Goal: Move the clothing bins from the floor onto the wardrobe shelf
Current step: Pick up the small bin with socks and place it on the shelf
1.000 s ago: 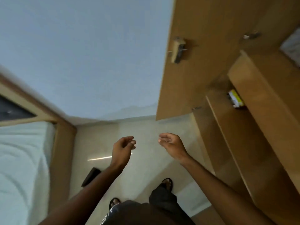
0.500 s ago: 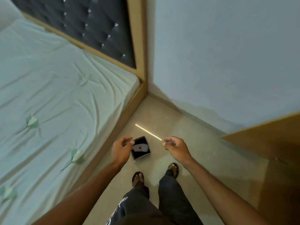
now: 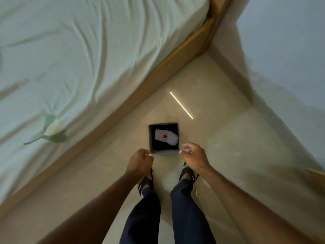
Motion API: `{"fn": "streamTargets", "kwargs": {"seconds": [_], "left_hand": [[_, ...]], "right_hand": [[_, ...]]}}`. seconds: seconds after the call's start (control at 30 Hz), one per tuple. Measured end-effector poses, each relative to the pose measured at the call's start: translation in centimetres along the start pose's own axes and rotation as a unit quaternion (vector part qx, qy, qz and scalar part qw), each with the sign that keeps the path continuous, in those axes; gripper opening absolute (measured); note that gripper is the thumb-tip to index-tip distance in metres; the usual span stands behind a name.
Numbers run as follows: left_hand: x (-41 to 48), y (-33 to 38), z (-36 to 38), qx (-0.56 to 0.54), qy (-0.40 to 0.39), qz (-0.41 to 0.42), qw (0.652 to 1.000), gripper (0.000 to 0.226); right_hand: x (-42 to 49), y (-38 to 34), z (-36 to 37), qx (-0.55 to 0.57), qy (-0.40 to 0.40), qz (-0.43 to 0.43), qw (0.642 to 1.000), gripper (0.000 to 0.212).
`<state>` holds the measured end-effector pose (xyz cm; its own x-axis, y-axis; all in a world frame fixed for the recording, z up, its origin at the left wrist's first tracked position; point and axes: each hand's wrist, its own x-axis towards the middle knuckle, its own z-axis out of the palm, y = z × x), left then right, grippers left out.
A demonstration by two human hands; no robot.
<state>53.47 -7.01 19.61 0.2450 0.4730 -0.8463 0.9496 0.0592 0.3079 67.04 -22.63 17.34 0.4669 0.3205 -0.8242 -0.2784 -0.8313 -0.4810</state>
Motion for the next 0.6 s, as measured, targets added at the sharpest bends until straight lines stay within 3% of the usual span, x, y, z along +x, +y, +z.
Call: {"fn": "streamTargets", "kwargs": {"seconds": [0.27,0.37,0.6], "left_hand": [[16.8,-6.1,6.9,0.129,0.000,0.025,0.991,0.056],[20.6,-6.7,8.3,0.117,-0.041,0.038,0.992,0.049],[17.5,-6.0,8.4,0.139,-0.063,0.081,0.985,0.050]], "right_hand": [[14.7,8.2,7.2,-0.126,0.008,-0.030,0.992,0.042],[17.8,9.9,8.4,-0.130,0.001,-0.032,0.991,0.047],[14.8,9.6,6.6,-0.155,-0.006,-0.015,0.988,0.057]]}}
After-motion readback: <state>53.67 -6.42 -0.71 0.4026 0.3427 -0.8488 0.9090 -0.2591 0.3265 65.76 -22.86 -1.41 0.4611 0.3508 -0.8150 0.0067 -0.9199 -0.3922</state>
